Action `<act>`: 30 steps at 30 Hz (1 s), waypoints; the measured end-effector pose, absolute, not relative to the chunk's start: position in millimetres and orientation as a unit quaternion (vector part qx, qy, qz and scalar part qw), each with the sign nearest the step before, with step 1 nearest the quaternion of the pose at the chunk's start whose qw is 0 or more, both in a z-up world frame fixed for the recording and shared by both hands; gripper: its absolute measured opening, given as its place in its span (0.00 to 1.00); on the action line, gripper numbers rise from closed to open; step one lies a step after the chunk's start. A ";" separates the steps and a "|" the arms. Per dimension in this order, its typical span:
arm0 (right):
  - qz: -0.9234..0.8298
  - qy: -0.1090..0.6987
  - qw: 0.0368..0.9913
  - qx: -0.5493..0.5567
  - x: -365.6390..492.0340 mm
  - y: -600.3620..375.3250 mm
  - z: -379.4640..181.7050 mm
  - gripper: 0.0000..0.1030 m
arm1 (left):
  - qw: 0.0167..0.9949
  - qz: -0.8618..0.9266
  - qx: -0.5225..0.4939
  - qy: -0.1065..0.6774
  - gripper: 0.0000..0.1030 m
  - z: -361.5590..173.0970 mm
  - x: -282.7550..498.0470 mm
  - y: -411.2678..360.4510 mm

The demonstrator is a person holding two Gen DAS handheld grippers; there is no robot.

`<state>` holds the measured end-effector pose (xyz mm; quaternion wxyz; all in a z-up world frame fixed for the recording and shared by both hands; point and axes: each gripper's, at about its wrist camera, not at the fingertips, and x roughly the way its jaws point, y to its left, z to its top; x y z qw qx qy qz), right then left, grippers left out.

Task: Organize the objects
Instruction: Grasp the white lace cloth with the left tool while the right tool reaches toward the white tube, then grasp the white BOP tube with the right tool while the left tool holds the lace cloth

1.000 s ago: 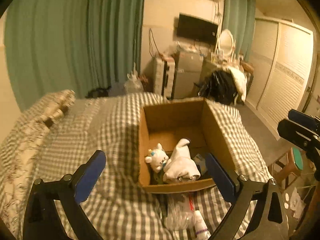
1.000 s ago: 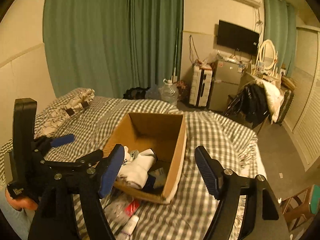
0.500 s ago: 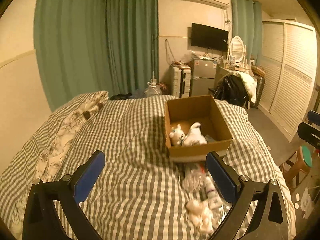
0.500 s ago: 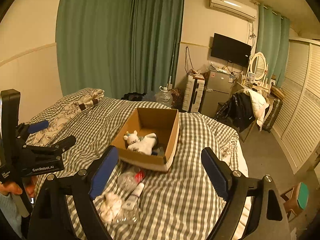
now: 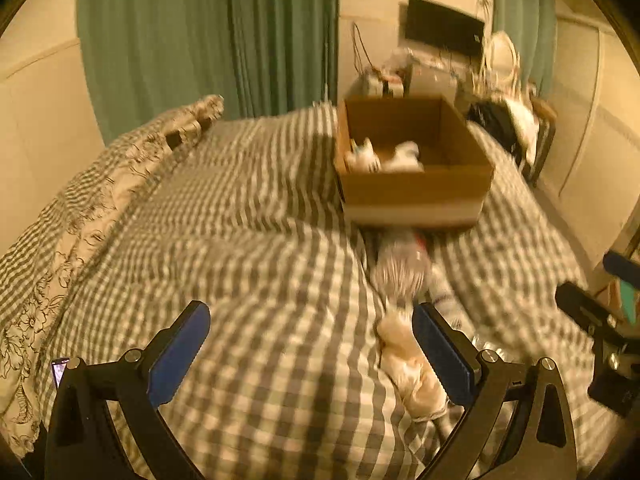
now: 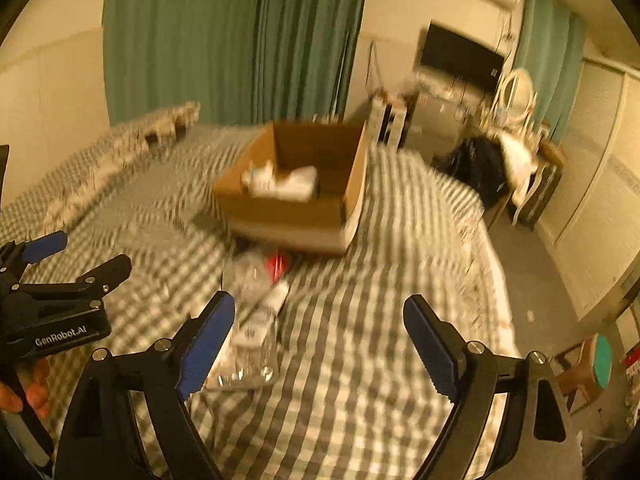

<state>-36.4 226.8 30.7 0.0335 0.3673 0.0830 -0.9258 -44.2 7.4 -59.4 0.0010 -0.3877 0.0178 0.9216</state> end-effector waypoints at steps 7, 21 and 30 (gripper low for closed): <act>-0.916 0.052 0.024 0.397 -52.8 248.4 -2.9 0.84 | 0.051 0.900 -0.428 0.068 1.00 -105.2 -44.9 50.4; -0.908 0.029 0.032 0.416 -60.2 256.8 -21.8 0.84 | 0.120 0.876 -0.456 0.098 0.42 -131.5 -51.0 75.2; -0.909 0.051 0.029 0.414 -53.1 245.6 -16.5 0.84 | 0.137 0.893 -0.427 0.037 0.13 -99.5 -40.8 51.7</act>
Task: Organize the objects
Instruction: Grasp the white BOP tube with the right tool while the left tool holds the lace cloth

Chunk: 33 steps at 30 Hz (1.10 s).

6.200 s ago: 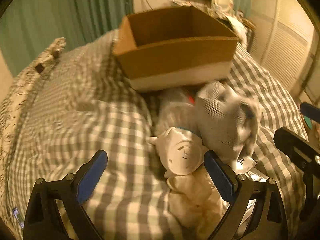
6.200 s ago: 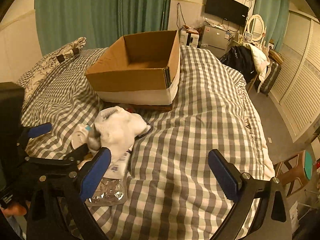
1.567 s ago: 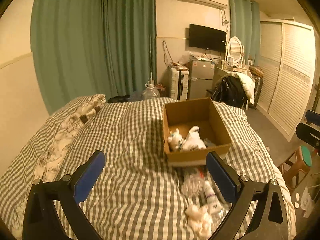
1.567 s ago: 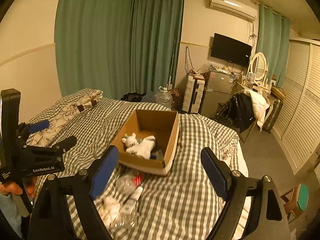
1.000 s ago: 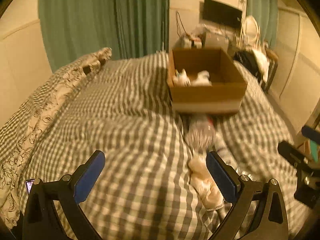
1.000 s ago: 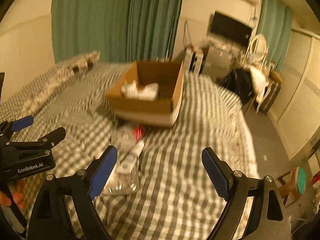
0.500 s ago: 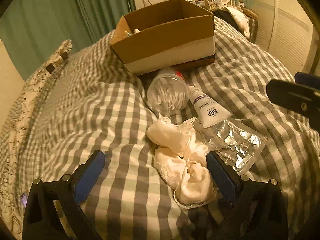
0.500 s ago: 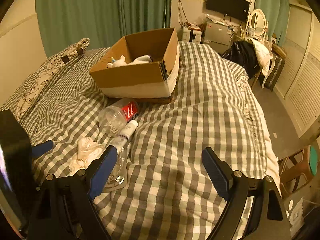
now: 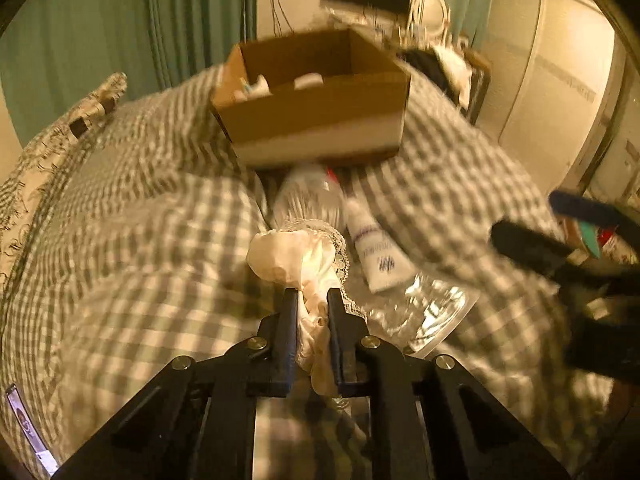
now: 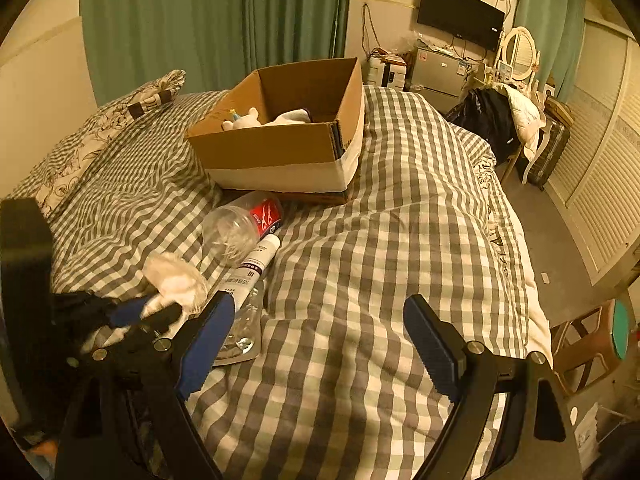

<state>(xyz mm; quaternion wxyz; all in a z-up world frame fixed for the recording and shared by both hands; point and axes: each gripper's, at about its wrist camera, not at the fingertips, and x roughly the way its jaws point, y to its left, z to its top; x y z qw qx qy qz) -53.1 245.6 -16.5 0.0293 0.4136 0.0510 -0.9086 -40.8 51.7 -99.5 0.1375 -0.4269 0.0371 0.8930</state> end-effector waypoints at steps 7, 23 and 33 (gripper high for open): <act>-0.909 0.072 0.033 0.410 -50.2 229.0 -9.4 0.84 | 0.114 0.918 -0.379 0.012 0.13 -54.8 -43.3 13.9; -0.859 0.129 0.054 0.492 -128.0 173.8 -83.6 0.71 | 0.073 0.914 -0.398 -0.003 0.13 -78.9 -82.3 -25.5; -0.844 0.195 0.006 0.501 -143.4 162.0 -107.4 0.27 | 0.079 0.913 -0.401 0.005 0.13 -81.6 -85.6 -21.1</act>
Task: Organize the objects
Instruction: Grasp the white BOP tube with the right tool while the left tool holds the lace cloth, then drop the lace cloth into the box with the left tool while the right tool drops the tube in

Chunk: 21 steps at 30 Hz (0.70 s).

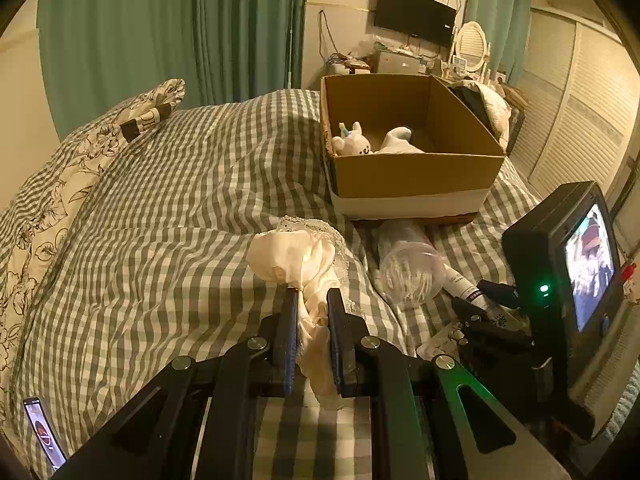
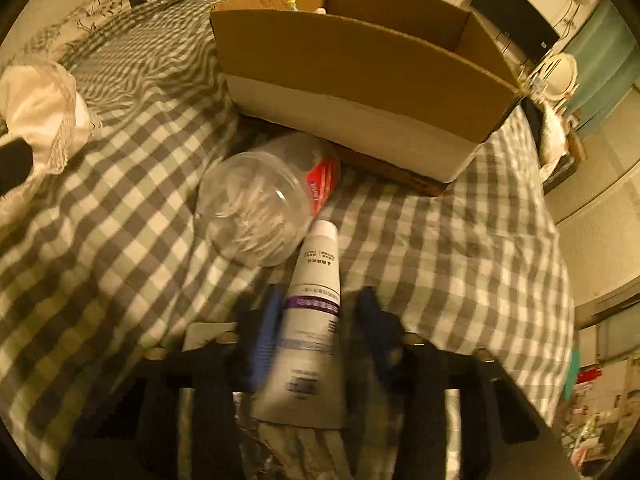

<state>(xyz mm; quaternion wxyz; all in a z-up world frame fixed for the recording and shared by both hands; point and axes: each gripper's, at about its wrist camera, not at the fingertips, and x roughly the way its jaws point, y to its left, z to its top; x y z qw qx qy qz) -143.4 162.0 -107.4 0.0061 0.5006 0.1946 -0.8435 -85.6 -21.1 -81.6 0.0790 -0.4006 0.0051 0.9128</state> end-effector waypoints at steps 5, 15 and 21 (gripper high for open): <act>-0.854 0.176 0.018 0.490 -134.2 168.5 -94.4 0.26 | 0.080 0.914 -0.397 0.008 0.13 -75.0 -80.2 -17.4; -0.883 0.147 0.050 0.444 -82.5 185.7 -30.8 0.26 | 0.111 0.910 -0.399 -0.012 0.13 -49.6 -63.2 -3.6; -0.904 0.141 0.073 0.397 -56.5 197.0 24.0 0.26 | 0.138 0.911 -0.387 -0.028 0.13 -15.9 -64.8 5.7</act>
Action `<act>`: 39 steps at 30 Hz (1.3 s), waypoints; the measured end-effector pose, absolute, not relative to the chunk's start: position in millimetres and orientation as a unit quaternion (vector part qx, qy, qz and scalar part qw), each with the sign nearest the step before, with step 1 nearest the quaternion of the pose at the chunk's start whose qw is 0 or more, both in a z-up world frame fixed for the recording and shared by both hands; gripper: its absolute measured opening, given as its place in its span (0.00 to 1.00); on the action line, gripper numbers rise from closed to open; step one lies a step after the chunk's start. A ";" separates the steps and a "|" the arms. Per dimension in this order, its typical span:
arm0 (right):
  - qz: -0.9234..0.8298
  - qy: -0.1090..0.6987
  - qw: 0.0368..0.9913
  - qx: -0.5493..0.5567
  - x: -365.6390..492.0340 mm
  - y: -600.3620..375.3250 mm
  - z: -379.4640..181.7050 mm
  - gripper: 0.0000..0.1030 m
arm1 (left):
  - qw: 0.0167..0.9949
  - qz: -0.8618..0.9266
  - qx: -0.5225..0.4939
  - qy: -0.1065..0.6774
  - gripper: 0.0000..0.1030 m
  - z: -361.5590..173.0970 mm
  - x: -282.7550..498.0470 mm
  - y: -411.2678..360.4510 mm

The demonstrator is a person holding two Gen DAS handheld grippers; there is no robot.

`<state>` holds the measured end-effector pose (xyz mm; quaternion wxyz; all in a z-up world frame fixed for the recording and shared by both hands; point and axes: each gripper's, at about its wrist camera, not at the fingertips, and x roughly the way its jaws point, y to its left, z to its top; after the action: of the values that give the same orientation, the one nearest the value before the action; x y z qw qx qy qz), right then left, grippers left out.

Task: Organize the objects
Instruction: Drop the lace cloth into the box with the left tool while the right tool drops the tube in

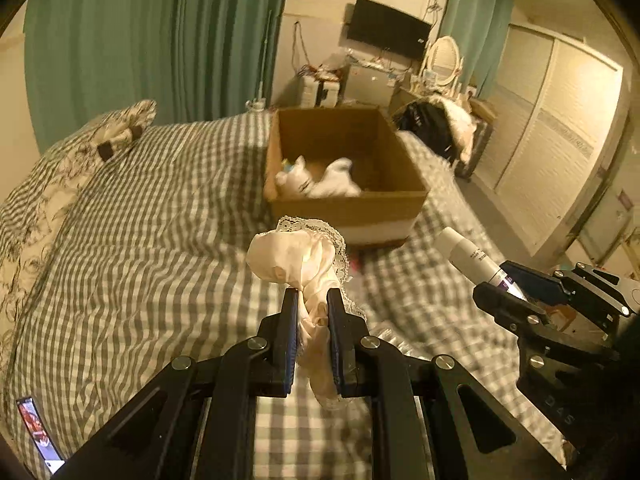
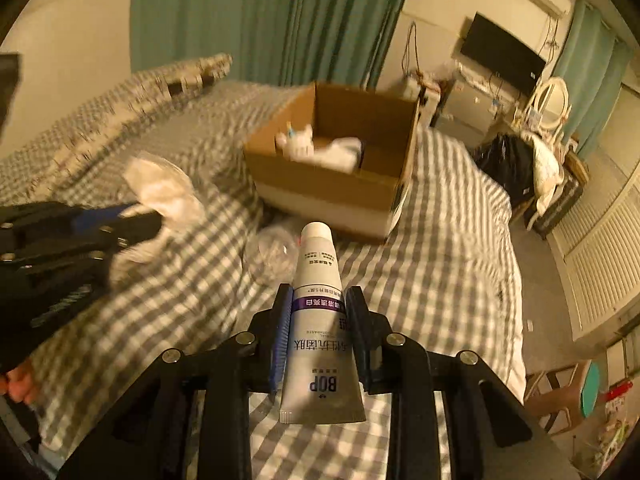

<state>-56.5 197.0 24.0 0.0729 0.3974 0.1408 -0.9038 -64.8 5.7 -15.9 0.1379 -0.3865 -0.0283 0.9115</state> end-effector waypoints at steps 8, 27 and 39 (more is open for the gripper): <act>-0.927 0.133 0.090 0.338 -59.4 208.5 88.6 0.26 | 0.163 0.921 -0.353 -0.005 0.13 33.9 -99.3 29.1; -0.936 0.092 0.089 0.327 -262.7 226.9 86.9 0.26 | 0.146 0.911 -0.385 0.022 0.13 -14.8 -287.2 66.7; -0.942 0.065 0.082 0.318 -284.0 234.9 45.3 0.56 | 0.146 0.904 -0.401 -0.003 0.67 -40.1 -299.2 53.6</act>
<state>-284.0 234.9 45.3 0.0819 0.3177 0.0650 -0.9424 -299.2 53.6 -40.1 0.1460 -0.4012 -0.0031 0.9043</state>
